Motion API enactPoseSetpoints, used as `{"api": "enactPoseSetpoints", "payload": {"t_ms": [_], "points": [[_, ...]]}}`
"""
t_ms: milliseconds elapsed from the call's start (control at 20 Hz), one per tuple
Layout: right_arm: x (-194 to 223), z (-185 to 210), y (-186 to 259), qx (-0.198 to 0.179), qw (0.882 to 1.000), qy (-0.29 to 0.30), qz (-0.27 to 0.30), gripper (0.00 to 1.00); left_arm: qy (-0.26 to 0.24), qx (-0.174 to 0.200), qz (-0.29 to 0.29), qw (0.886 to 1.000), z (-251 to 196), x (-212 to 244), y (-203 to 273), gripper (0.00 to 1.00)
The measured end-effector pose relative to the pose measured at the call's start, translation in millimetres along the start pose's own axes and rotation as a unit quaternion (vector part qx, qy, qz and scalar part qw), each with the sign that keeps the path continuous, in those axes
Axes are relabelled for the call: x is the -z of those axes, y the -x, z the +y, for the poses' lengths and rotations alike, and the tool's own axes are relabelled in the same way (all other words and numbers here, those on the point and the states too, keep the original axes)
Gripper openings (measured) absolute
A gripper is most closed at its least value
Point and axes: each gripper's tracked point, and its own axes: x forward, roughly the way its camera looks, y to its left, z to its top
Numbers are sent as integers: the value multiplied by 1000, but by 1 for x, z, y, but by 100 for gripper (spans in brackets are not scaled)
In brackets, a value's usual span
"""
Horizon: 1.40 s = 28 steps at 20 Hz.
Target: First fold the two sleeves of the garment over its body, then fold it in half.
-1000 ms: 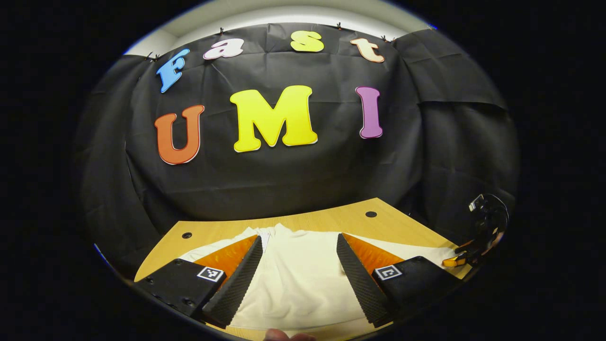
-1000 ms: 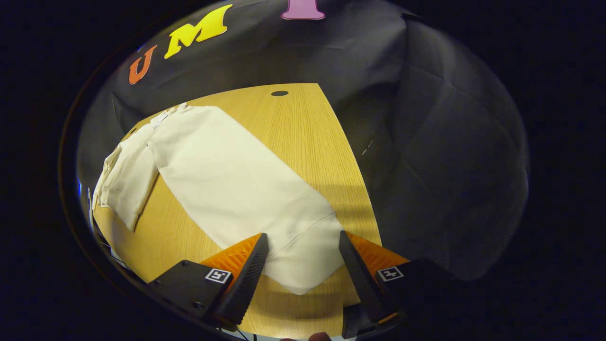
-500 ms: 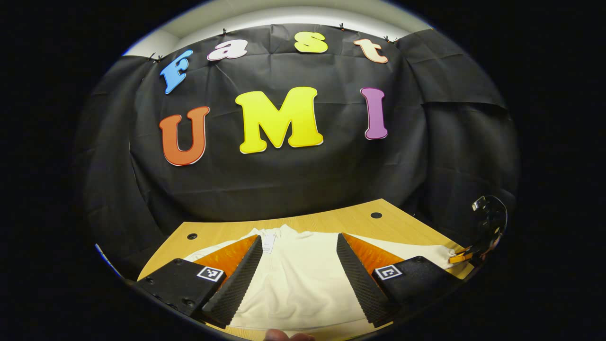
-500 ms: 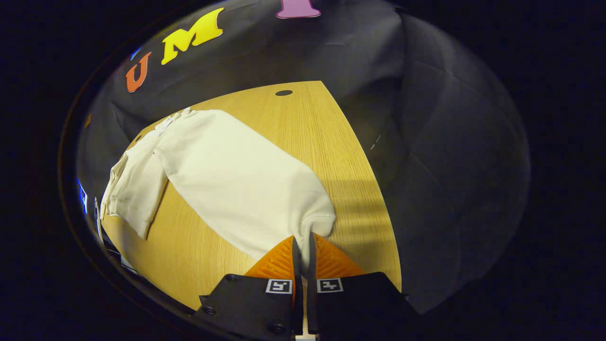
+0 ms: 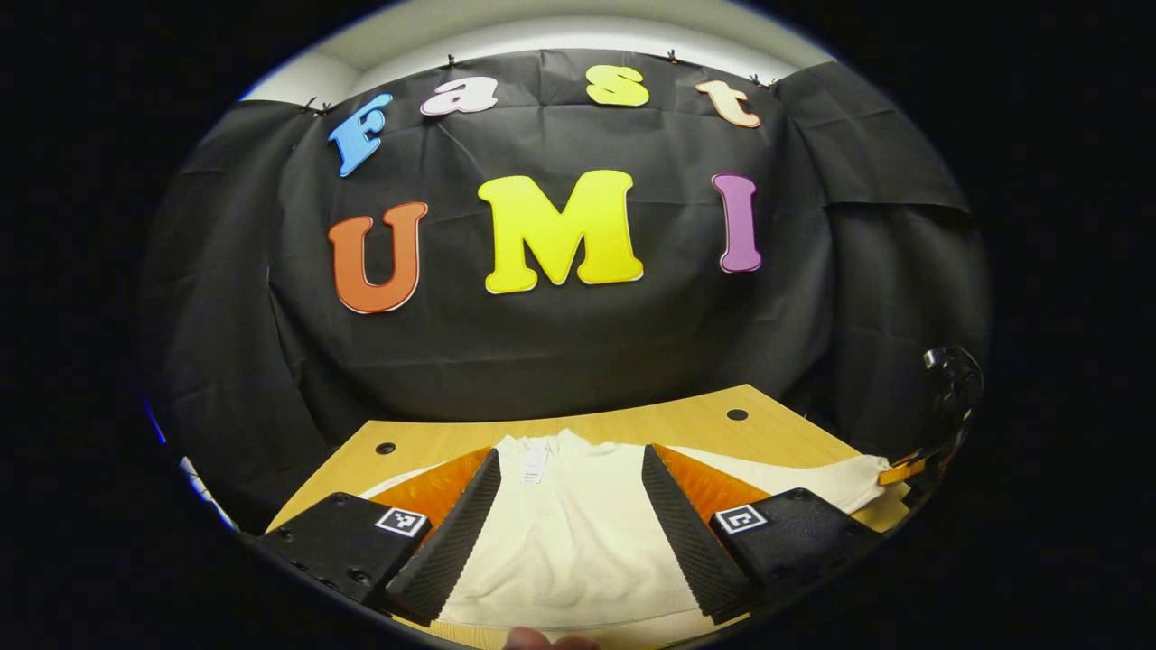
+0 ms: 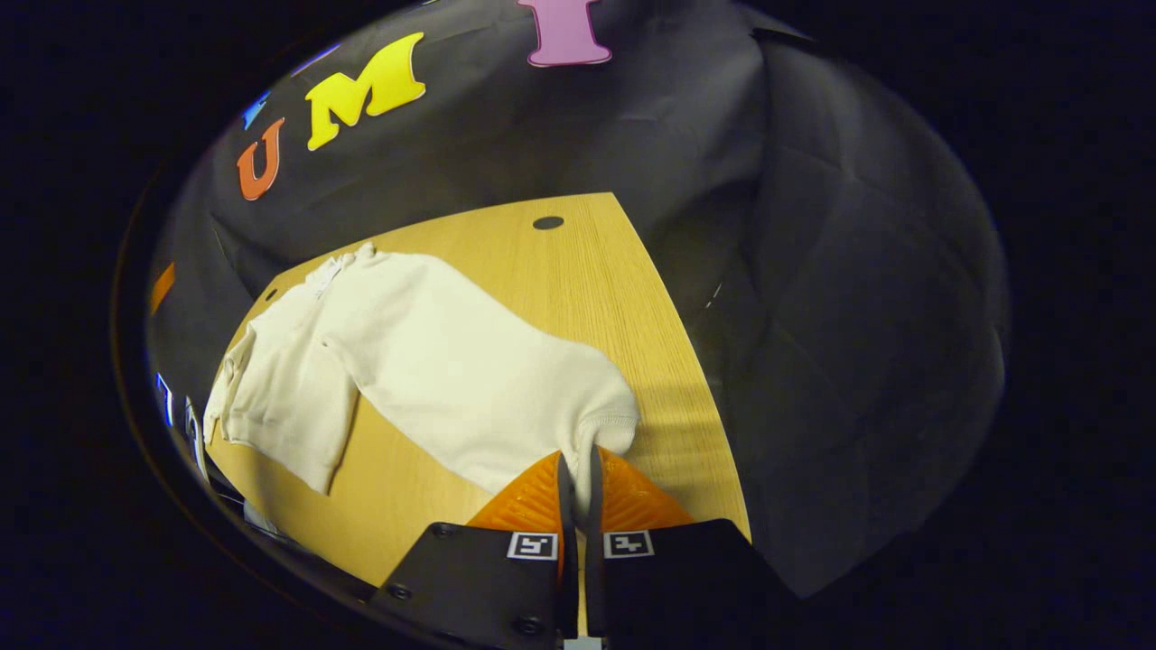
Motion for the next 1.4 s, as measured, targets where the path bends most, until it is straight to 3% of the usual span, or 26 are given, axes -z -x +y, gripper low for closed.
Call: {"api": "enactPoseSetpoints", "payload": {"t_ms": [300,450,850,1150,1400], "points": [[-95,65,37,-43,997,6,-69,4,34,-43,3,998,45,10,3,100],[-138,112,50,-71,993,39,-91,2,62,-66,13,996,68,20,6,100],[-231,256,50,-140,974,119,-129,4,81,-132,-3,988,135,22,26,100],[-238,360,23,-183,958,185,-115,4,113,-169,2,979,176,34,49,99],[-208,443,-28,-199,945,245,-83,4,135,-183,9,974,199,46,57,99]]}}
